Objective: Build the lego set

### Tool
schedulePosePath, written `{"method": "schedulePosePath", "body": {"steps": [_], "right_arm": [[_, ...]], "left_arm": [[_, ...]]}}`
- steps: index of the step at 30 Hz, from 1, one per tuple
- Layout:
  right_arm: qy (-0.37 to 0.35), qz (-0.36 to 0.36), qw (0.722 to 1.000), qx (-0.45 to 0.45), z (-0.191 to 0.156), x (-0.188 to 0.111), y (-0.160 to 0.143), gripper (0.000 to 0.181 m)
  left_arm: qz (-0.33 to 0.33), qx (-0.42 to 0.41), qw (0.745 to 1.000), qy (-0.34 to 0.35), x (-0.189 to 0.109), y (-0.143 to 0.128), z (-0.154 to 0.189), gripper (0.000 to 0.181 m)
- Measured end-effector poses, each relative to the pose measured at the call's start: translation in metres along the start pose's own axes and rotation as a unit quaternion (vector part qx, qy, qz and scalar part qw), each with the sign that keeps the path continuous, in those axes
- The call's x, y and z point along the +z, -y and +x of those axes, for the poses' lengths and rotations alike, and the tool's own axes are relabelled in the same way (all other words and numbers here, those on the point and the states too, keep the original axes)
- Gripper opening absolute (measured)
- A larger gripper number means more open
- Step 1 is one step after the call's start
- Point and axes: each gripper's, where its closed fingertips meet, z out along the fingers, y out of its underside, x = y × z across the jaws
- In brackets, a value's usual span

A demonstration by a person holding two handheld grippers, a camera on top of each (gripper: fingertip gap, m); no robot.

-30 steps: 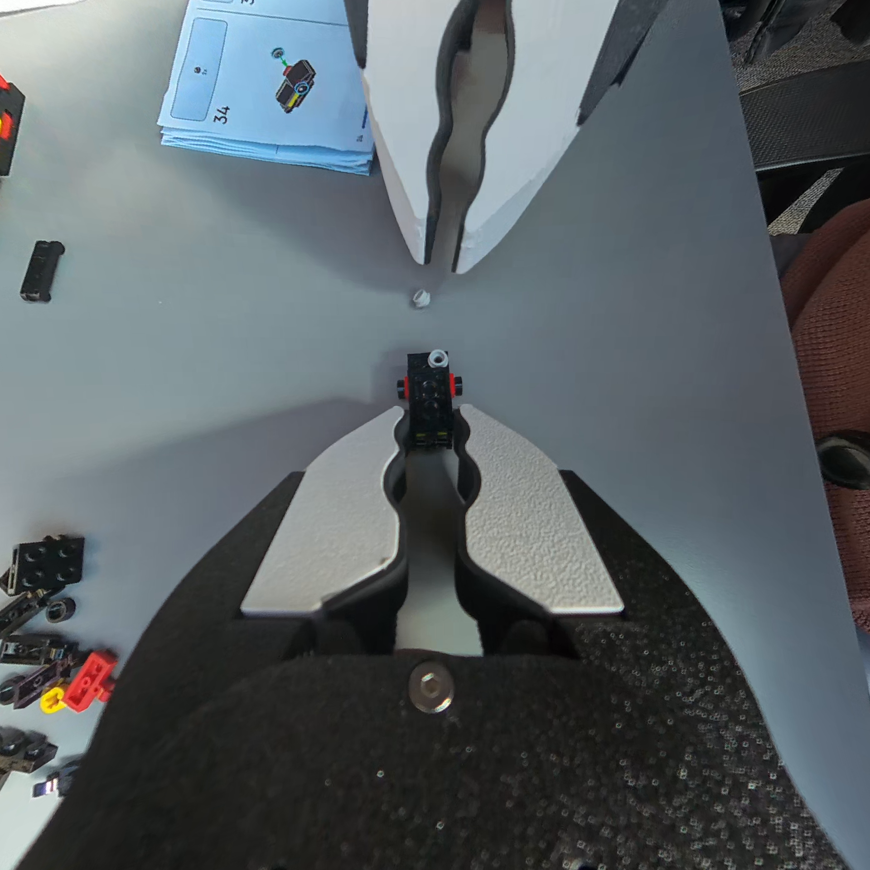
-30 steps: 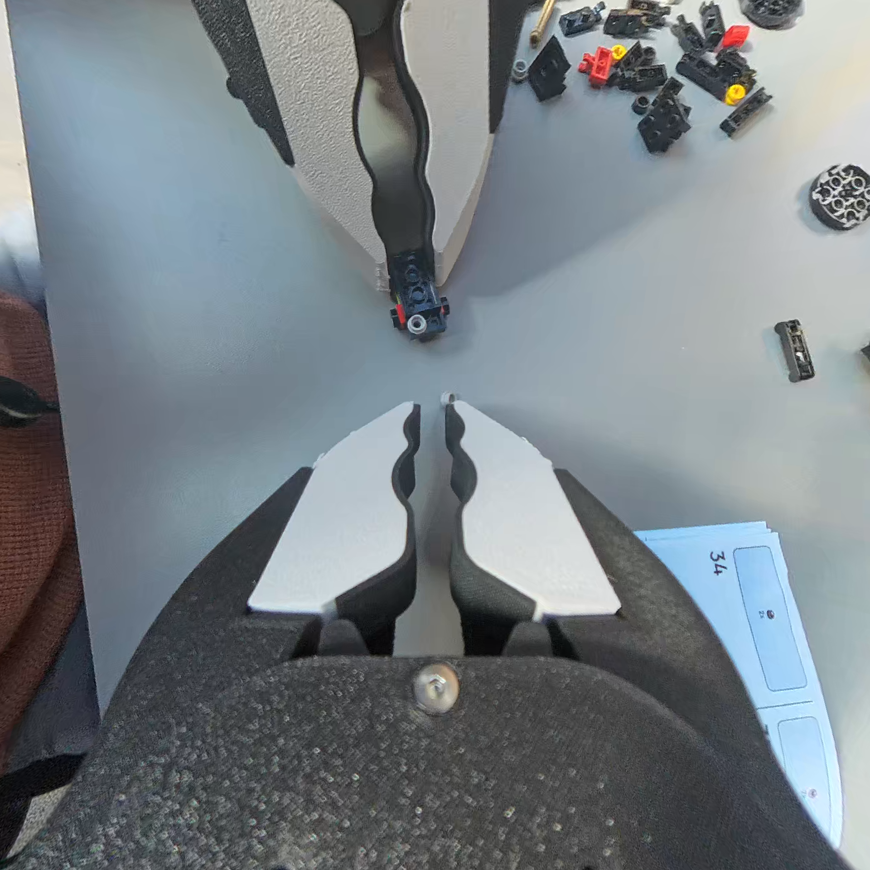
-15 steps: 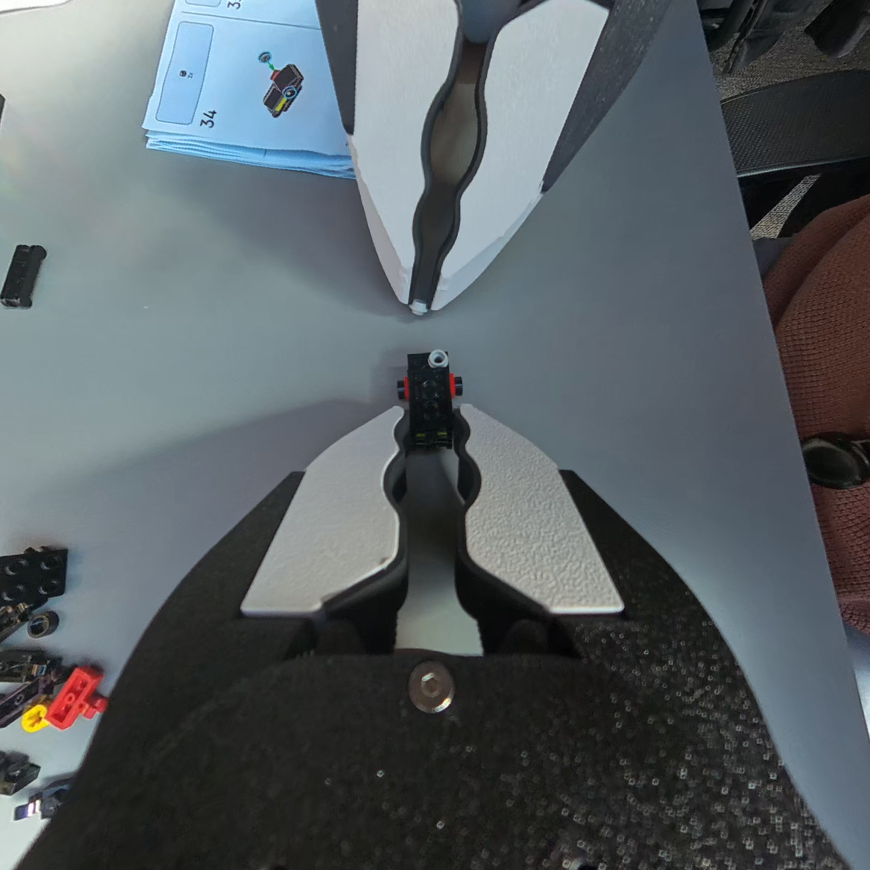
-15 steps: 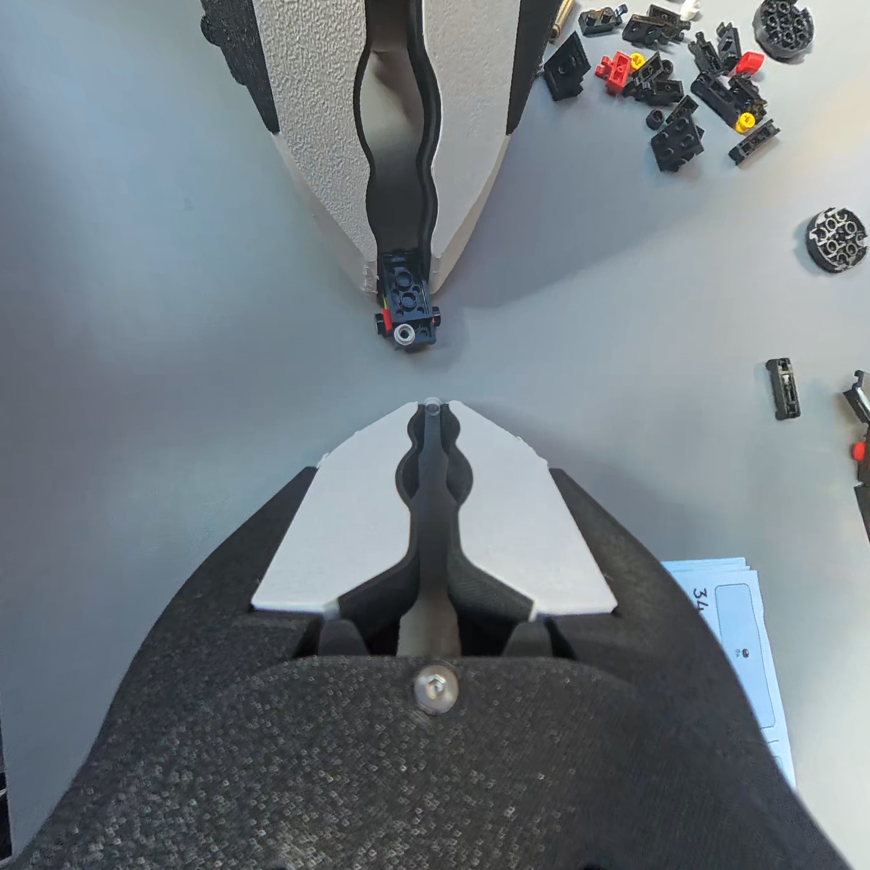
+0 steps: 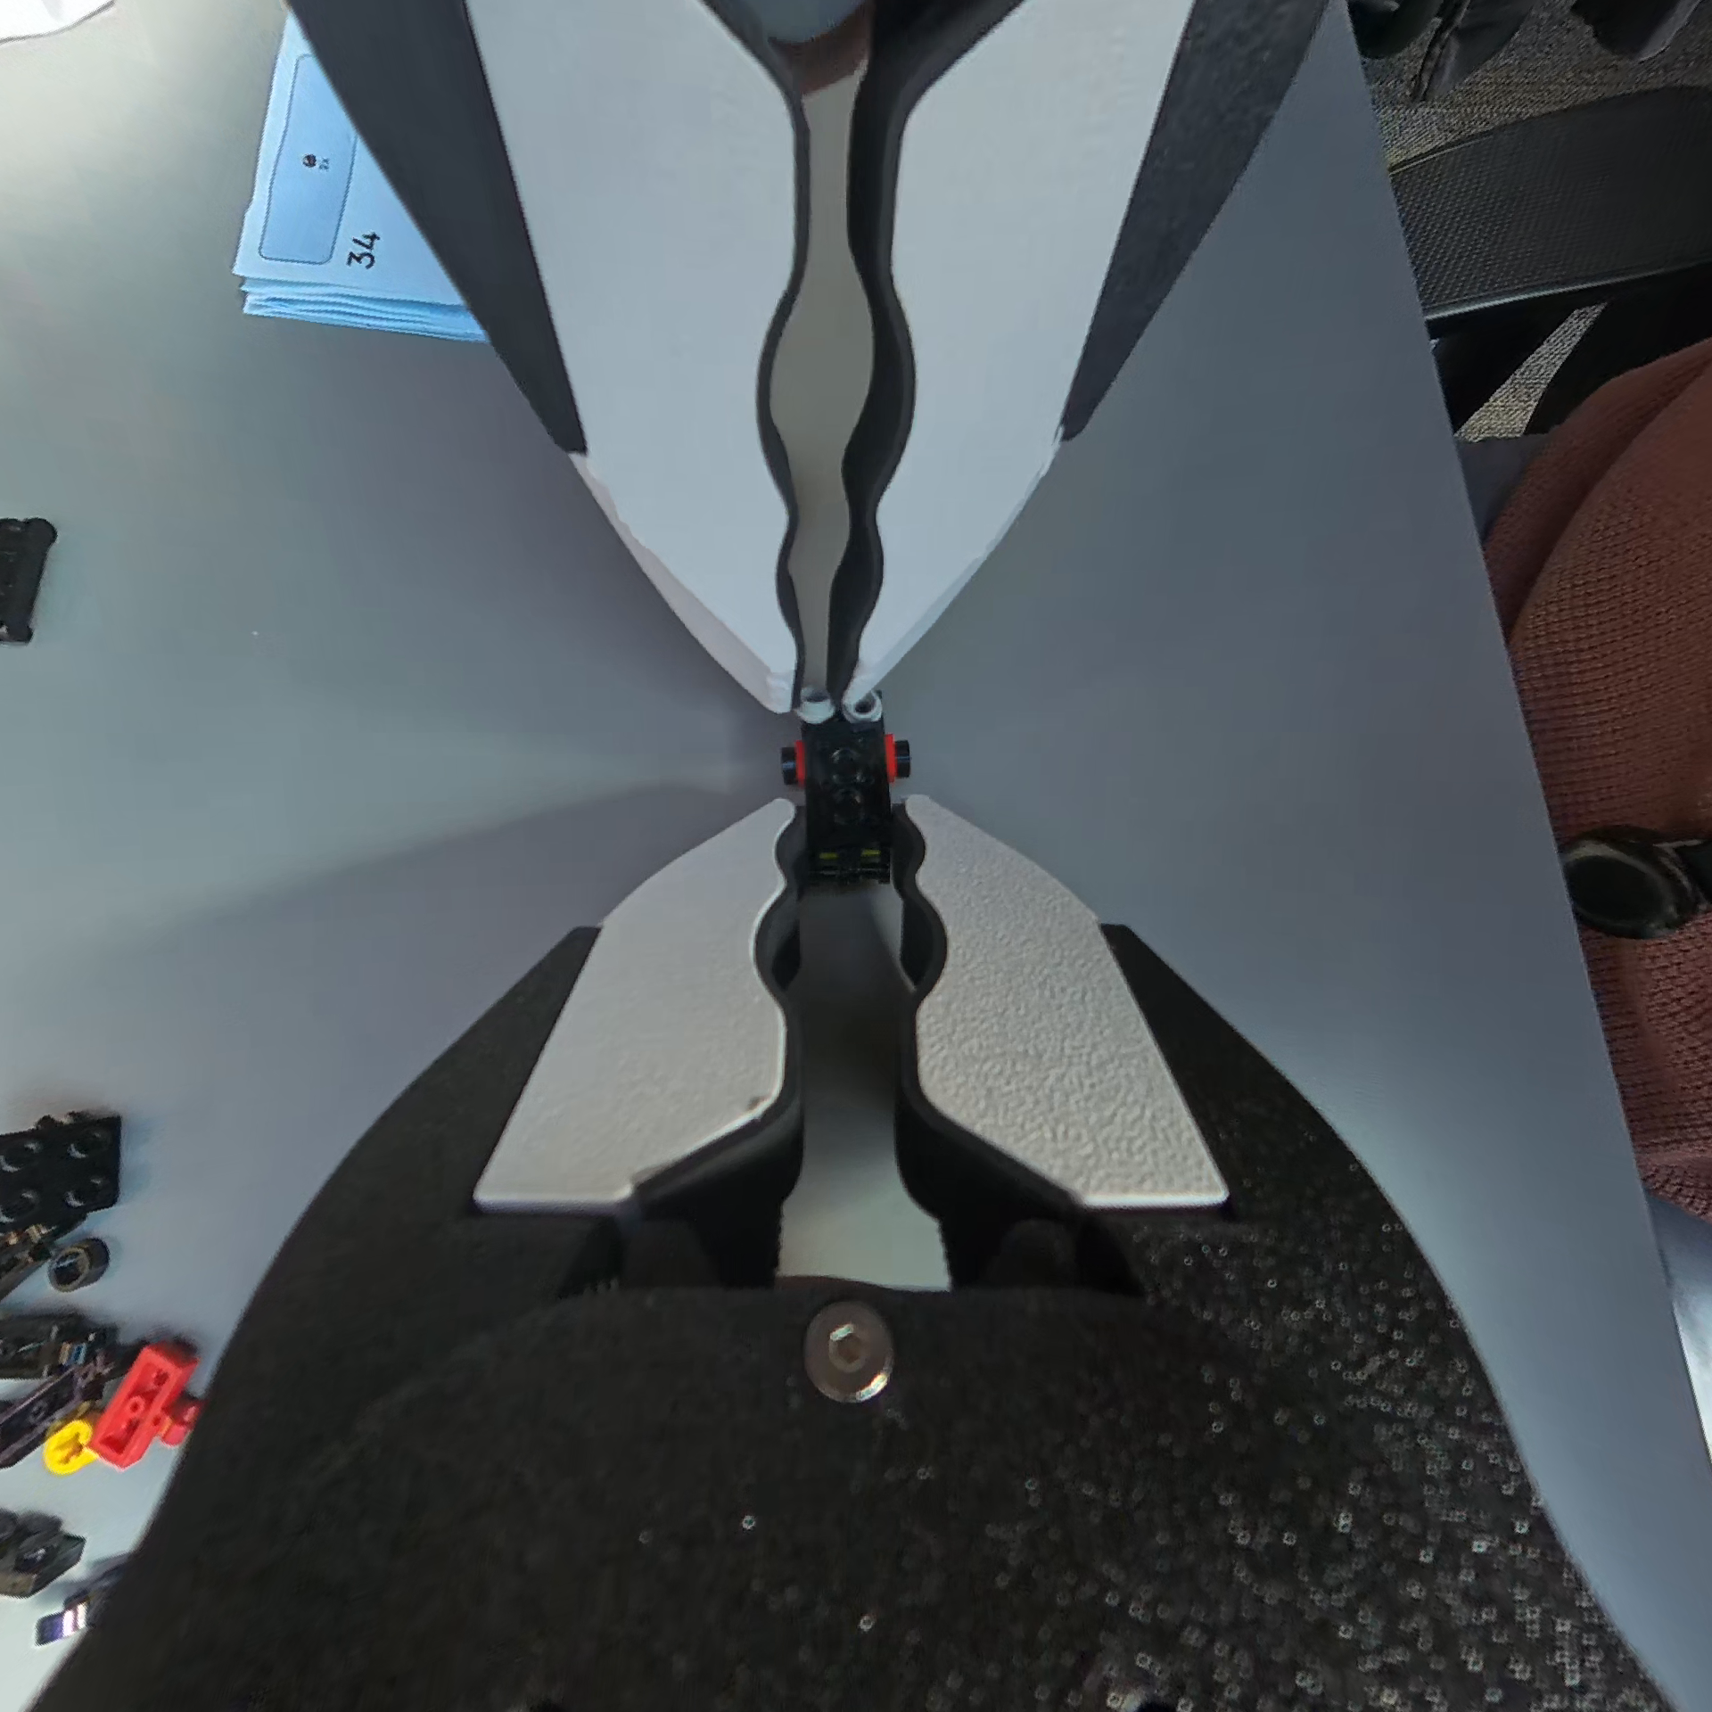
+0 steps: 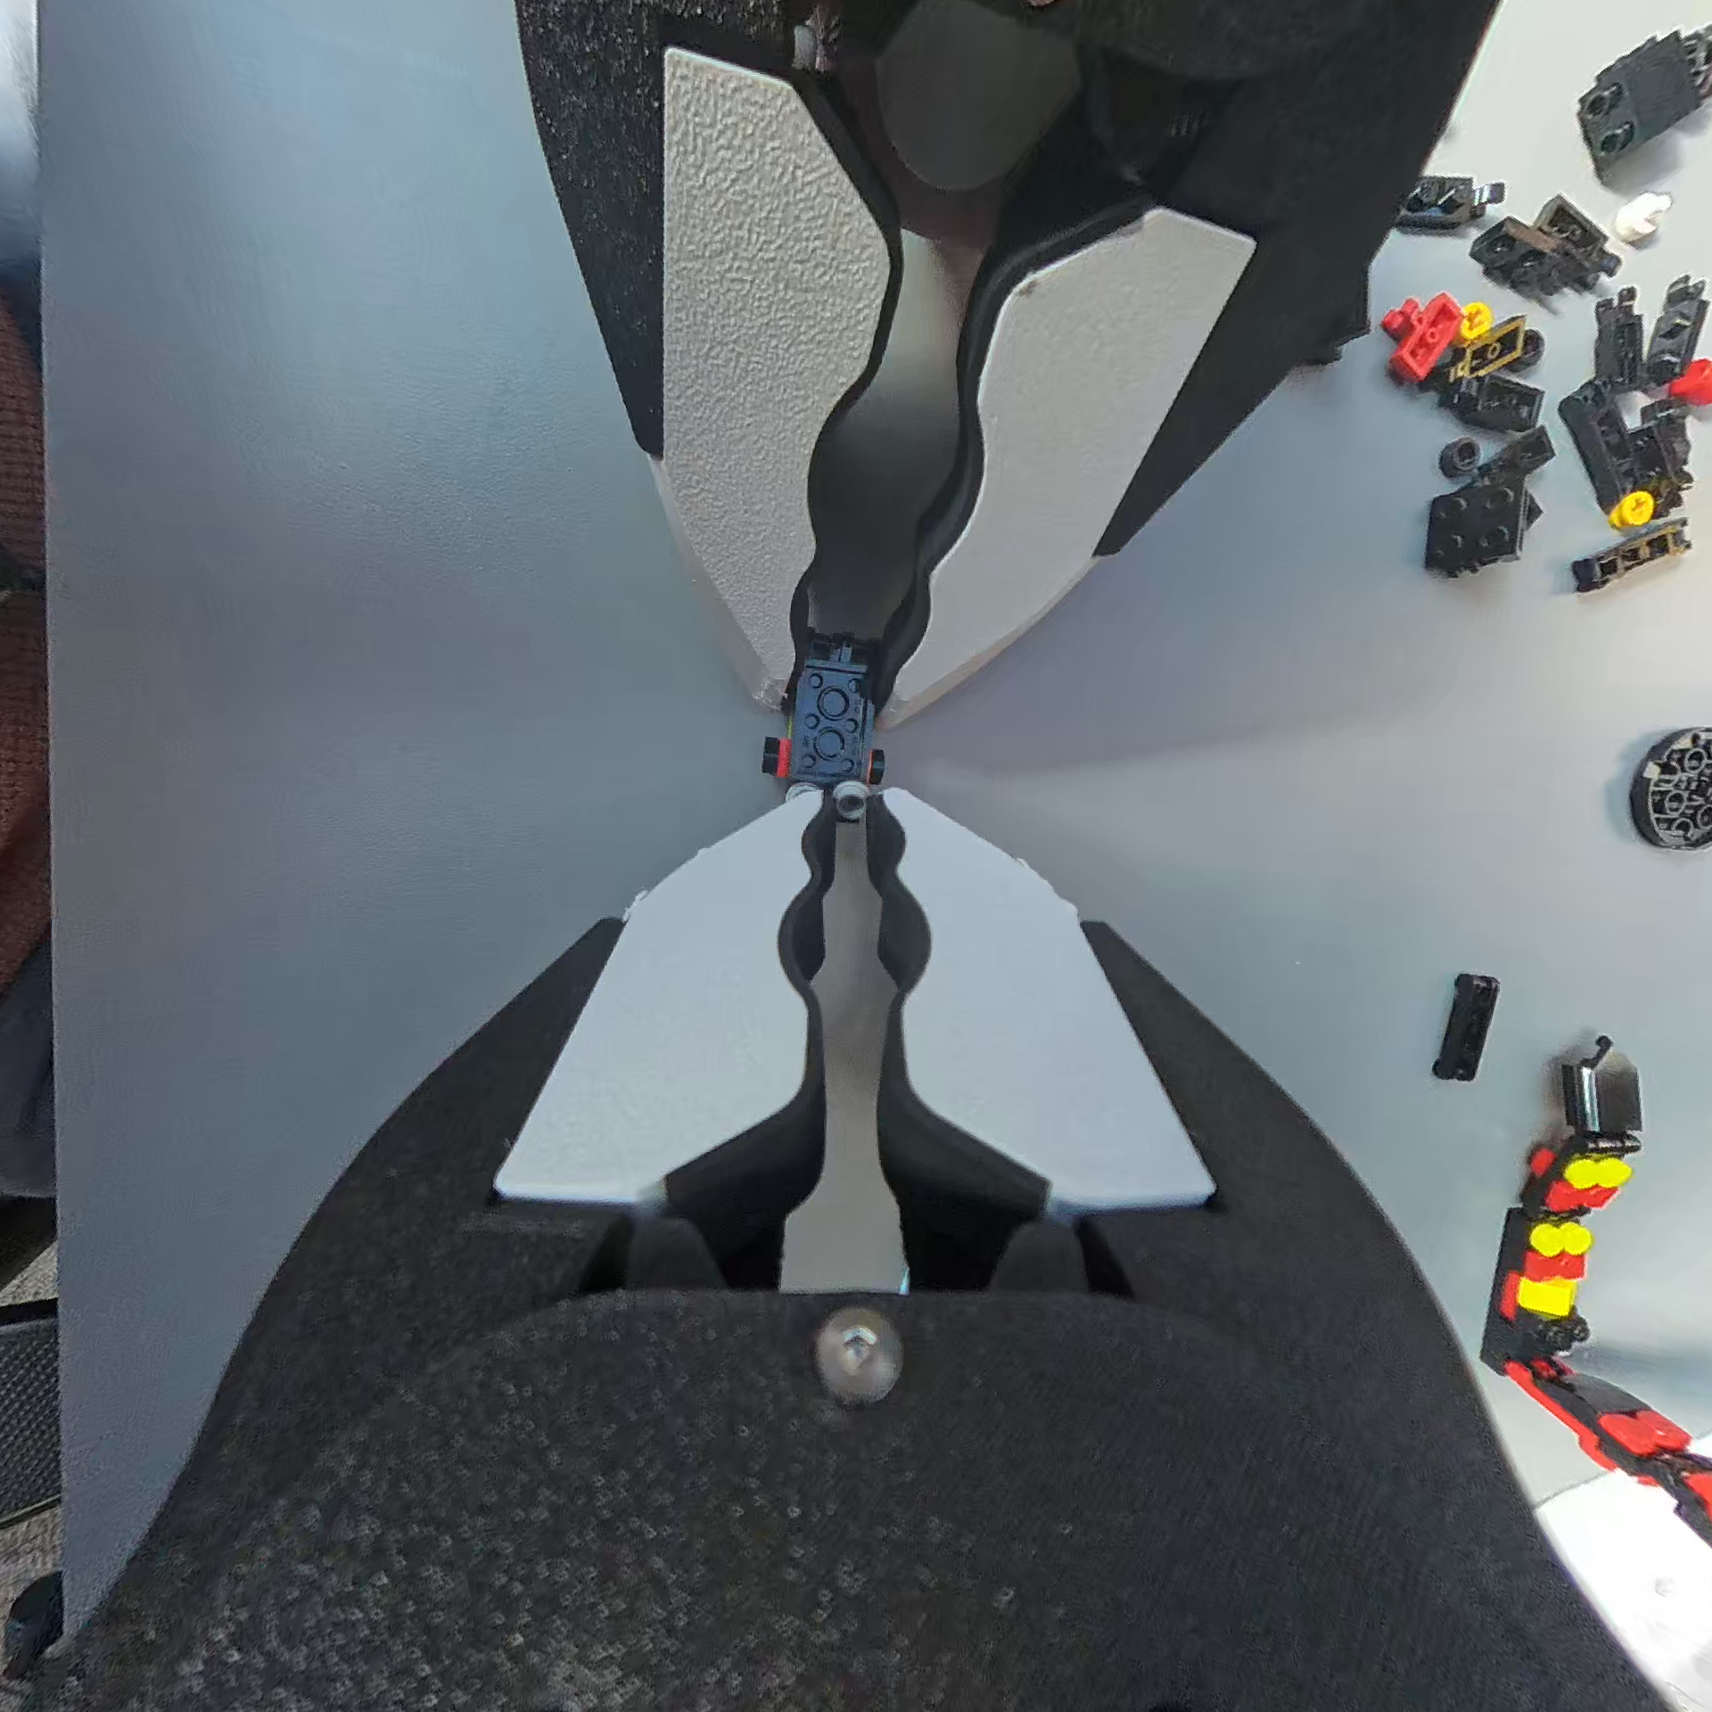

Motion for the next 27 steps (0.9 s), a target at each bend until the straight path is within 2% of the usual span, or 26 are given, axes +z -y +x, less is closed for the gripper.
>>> {"method": "schedulePosePath", "body": {"steps": [1,27], "right_arm": [[0.001,-0.008,1.000,-0.003,0.0009,-0.0001,-0.0010,0.006],[0.089,-0.052,0.994,-0.028,-0.0008,-0.0010,-0.0038,0.010]], "left_arm": [[0.000,0.000,1.000,0.000,0.0000,-0.0001,-0.0001,0.017],[0.010,-0.007,1.000,-0.008,0.0004,0.0006,-0.0001,0.017]]}}
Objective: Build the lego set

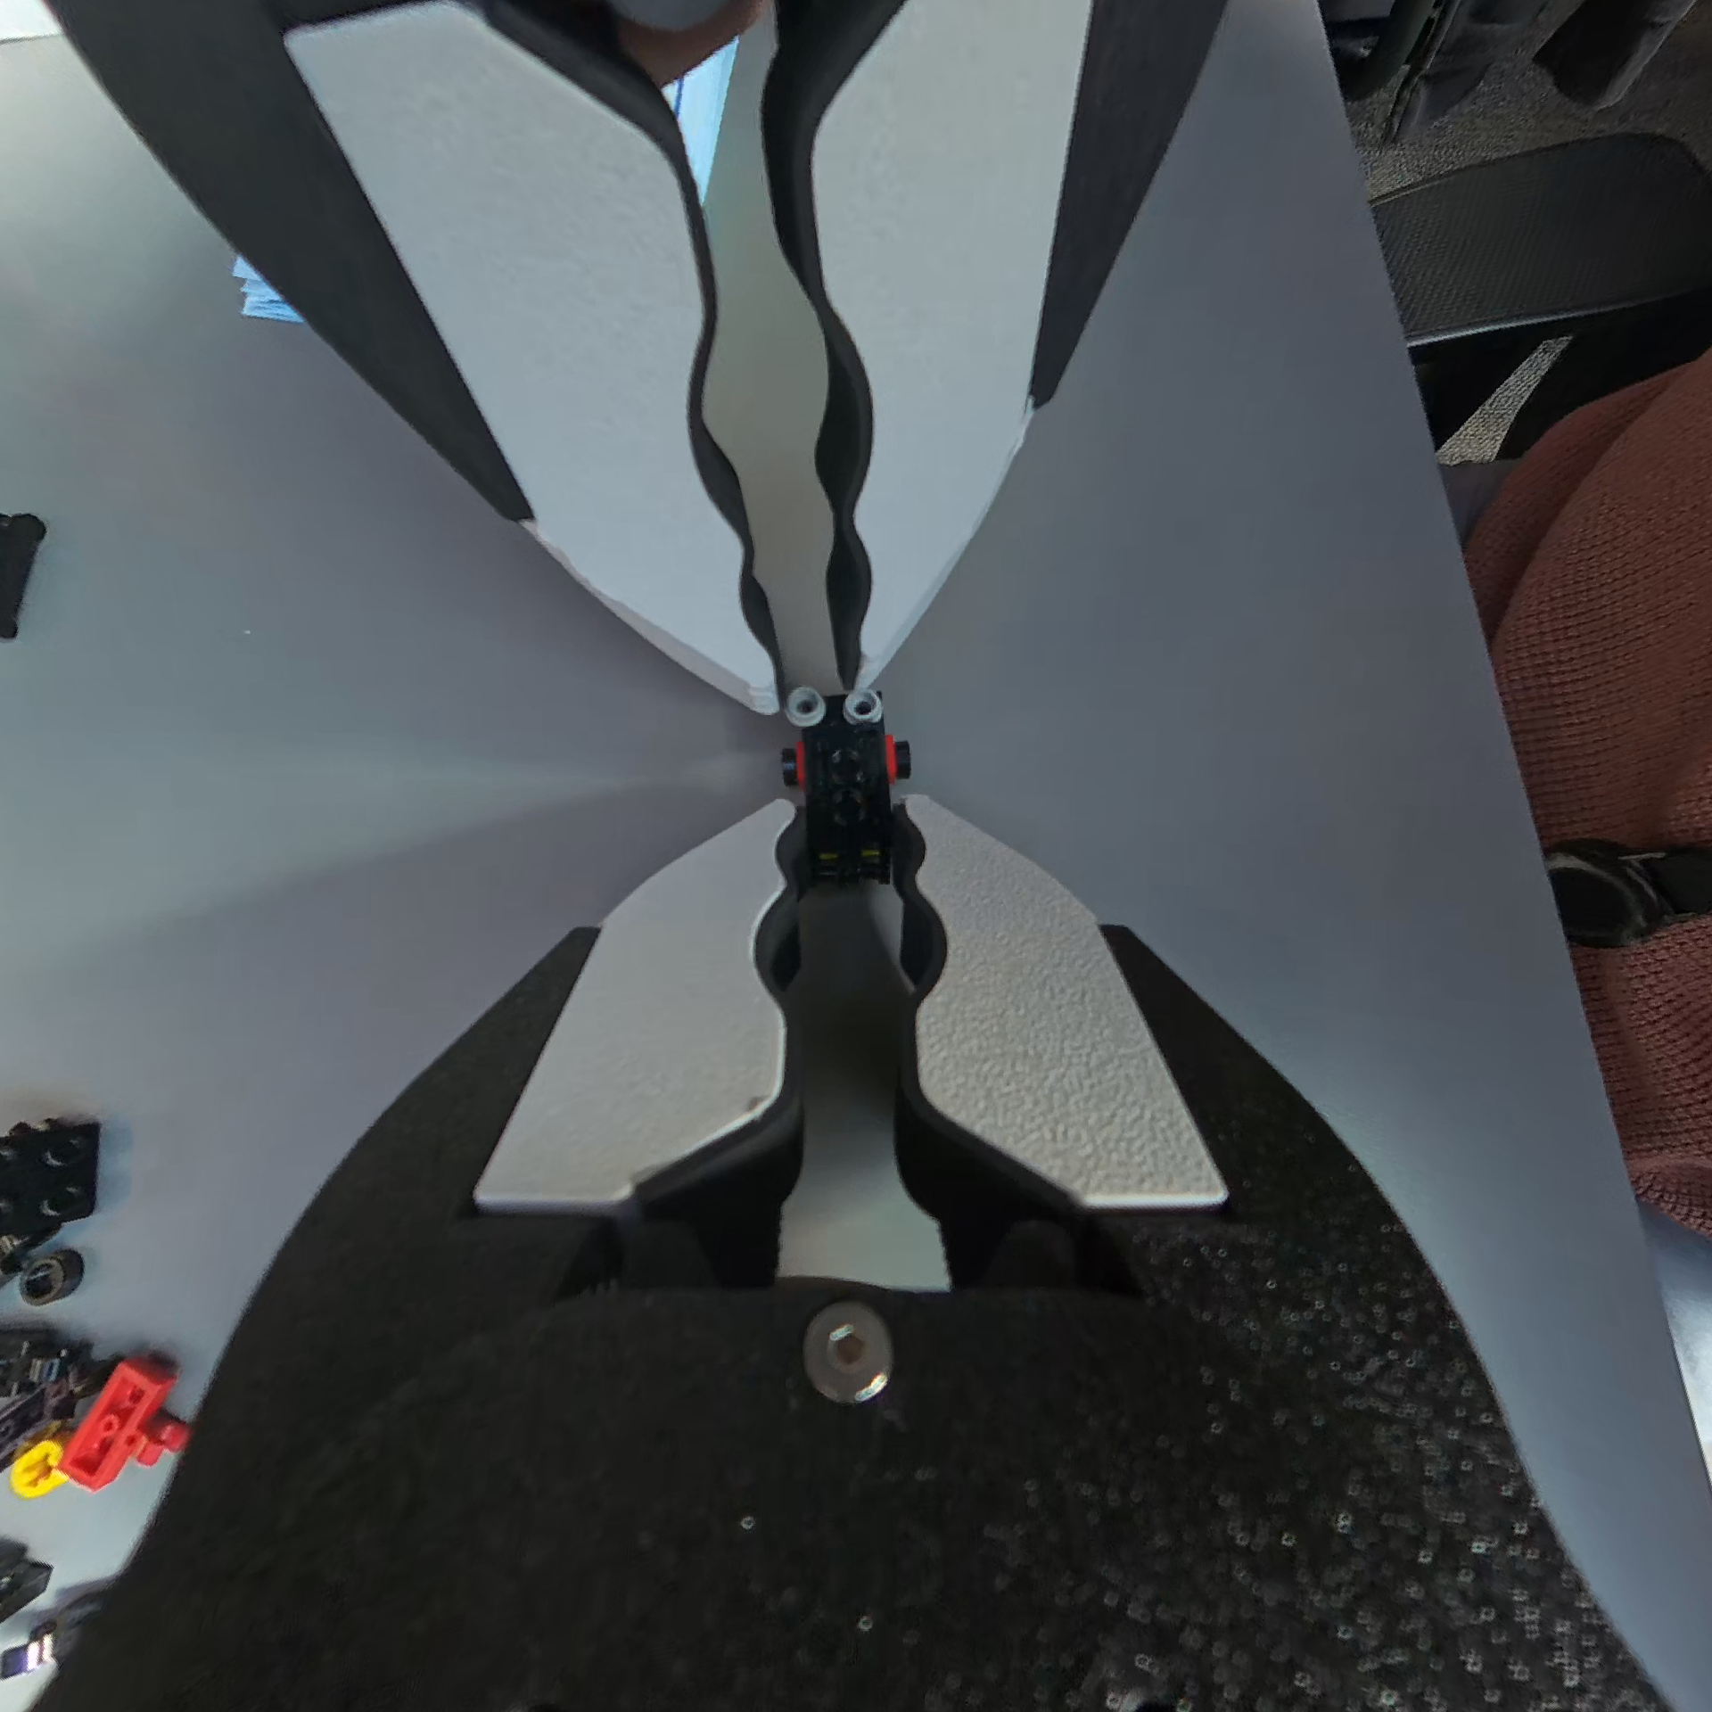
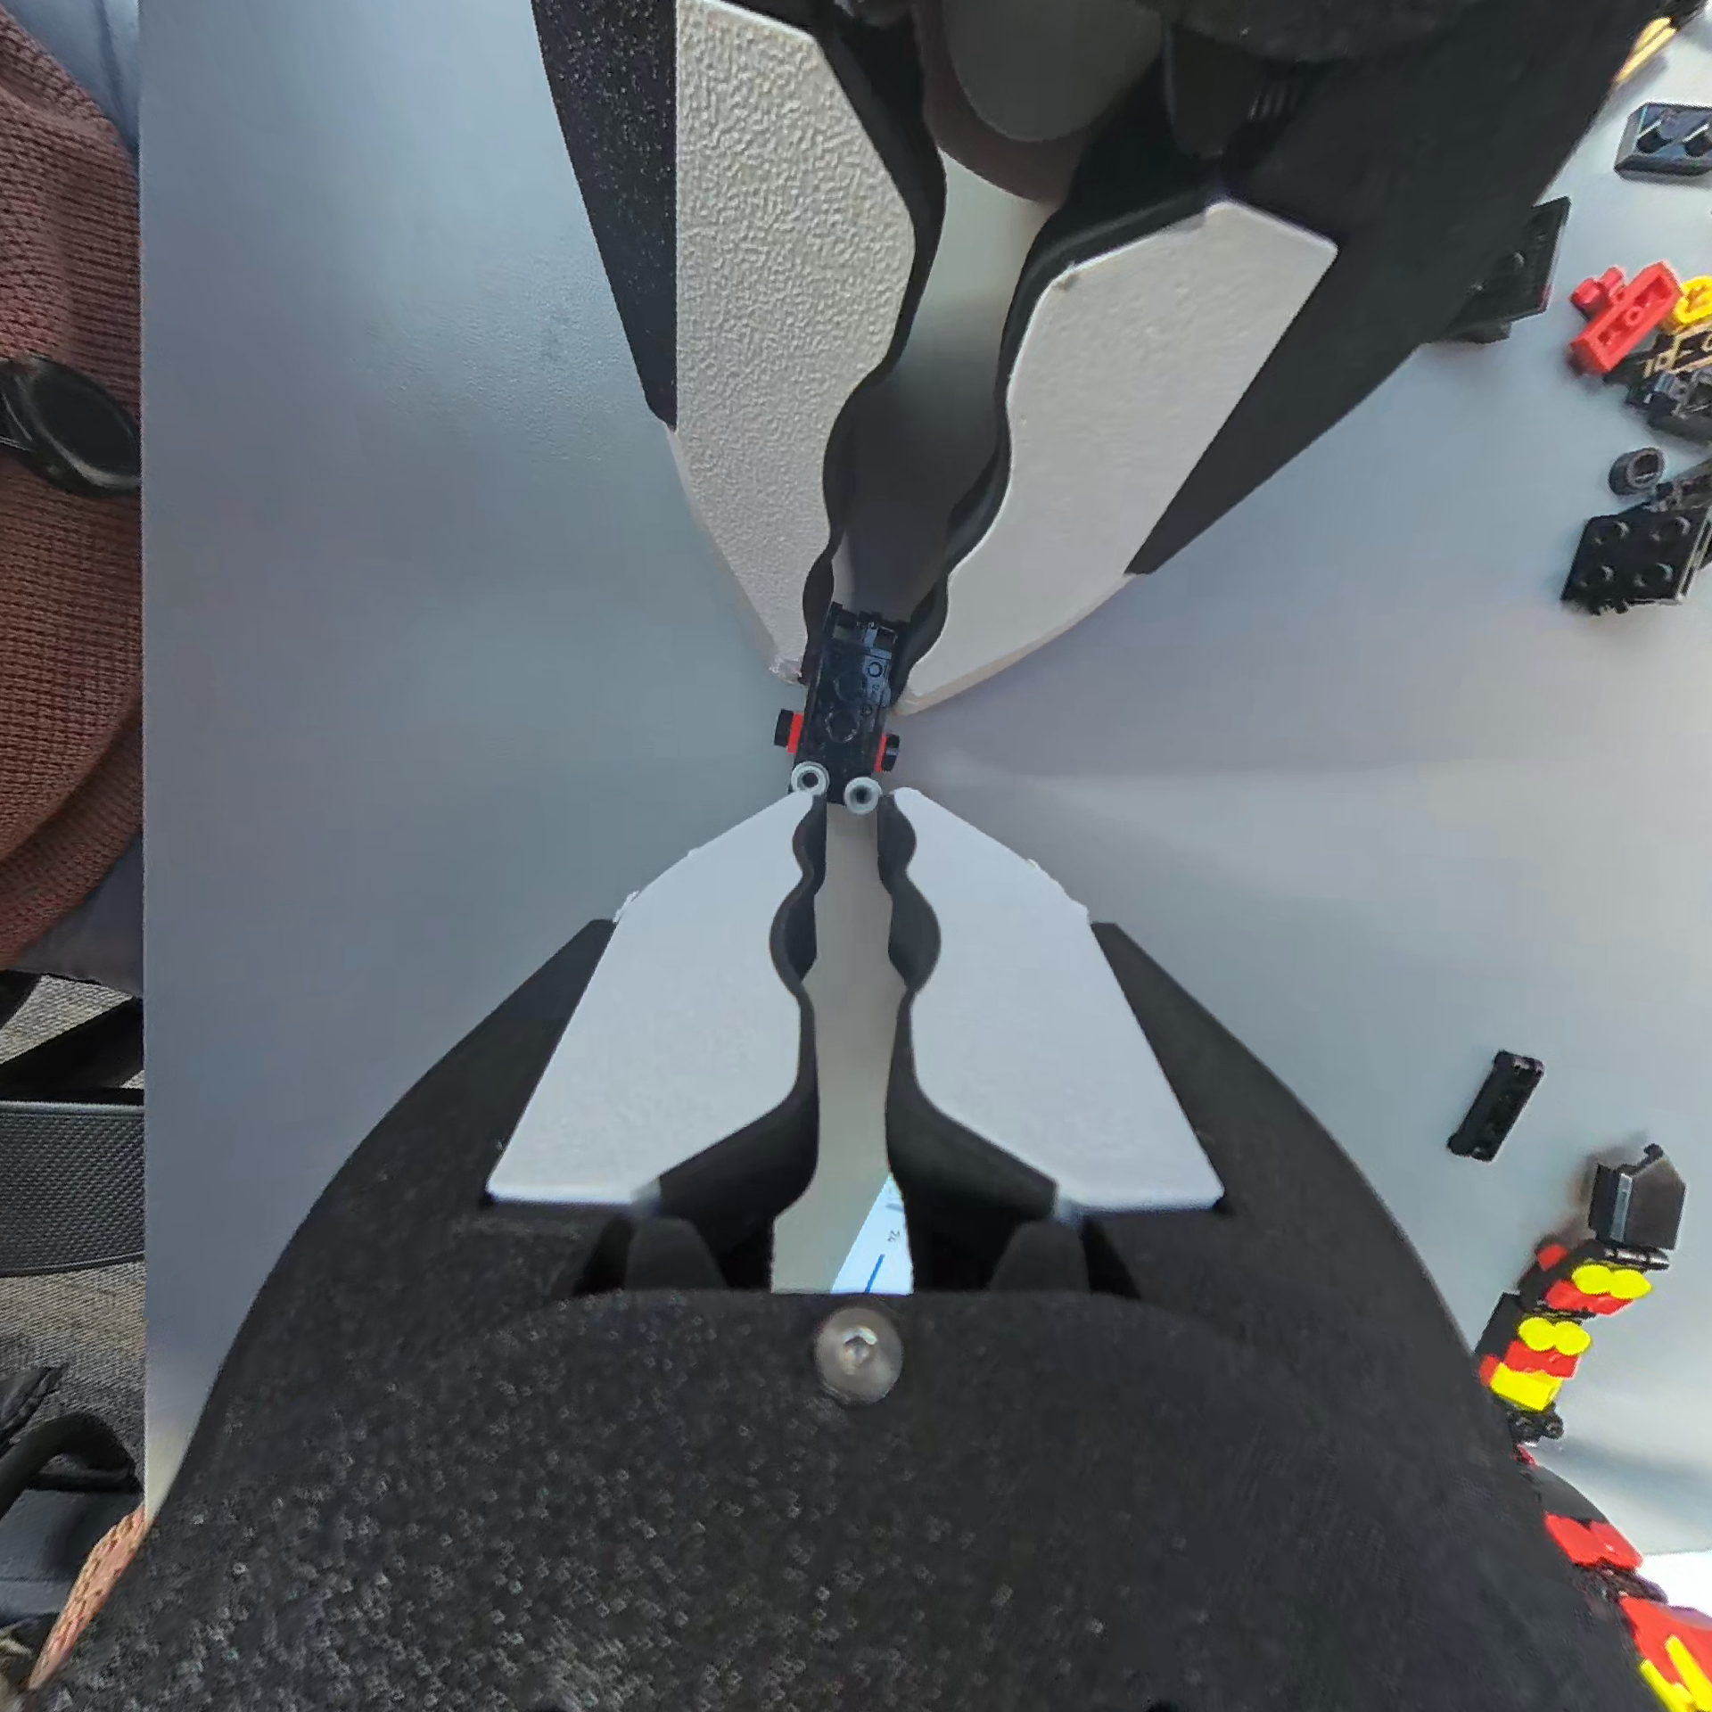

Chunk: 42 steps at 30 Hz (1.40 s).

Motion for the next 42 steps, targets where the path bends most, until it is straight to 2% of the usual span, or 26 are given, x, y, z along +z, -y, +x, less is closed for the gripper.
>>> {"method": "schedulePosePath", "body": {"steps": [9,12,15,19,24,28,31,39,42], "right_arm": [[-0.005,0.008,1.000,0.010,0.002,-0.001,-0.002,0.012],[-0.066,0.023,0.997,0.038,0.028,-0.013,-0.013,0.010],[-0.134,0.027,0.988,0.069,0.051,-0.018,-0.037,0.008],[-0.188,0.034,0.979,0.076,0.054,-0.019,-0.062,0.007],[-0.275,0.069,0.955,0.091,0.083,-0.023,-0.066,0.007],[-0.226,0.103,0.959,0.139,0.093,-0.008,-0.061,0.008],[-0.191,0.142,0.960,0.147,0.095,-0.004,-0.044,0.013],[-0.210,0.127,0.965,0.089,0.093,0.000,-0.031,0.004],[-0.199,0.127,0.971,0.044,0.076,-0.005,-0.022,0.005]], "left_arm": [[-0.002,0.001,1.000,0.000,0.000,0.000,0.000,0.017],[-0.005,0.000,1.000,0.000,-0.001,-0.001,0.000,0.017],[-0.009,-0.002,1.000,0.010,-0.003,-0.003,-0.004,0.017],[-0.009,-0.008,1.000,0.013,-0.005,-0.004,-0.006,0.017],[-0.008,-0.012,1.000,0.025,-0.005,-0.004,-0.011,0.017],[-0.007,-0.020,0.999,0.029,-0.007,-0.006,-0.015,0.017],[-0.007,-0.027,0.999,0.033,-0.009,-0.007,-0.017,0.017],[-0.008,-0.027,0.999,0.037,-0.010,-0.008,-0.020,0.017],[-0.009,-0.023,0.998,0.049,-0.011,-0.009,-0.023,0.017]]}}
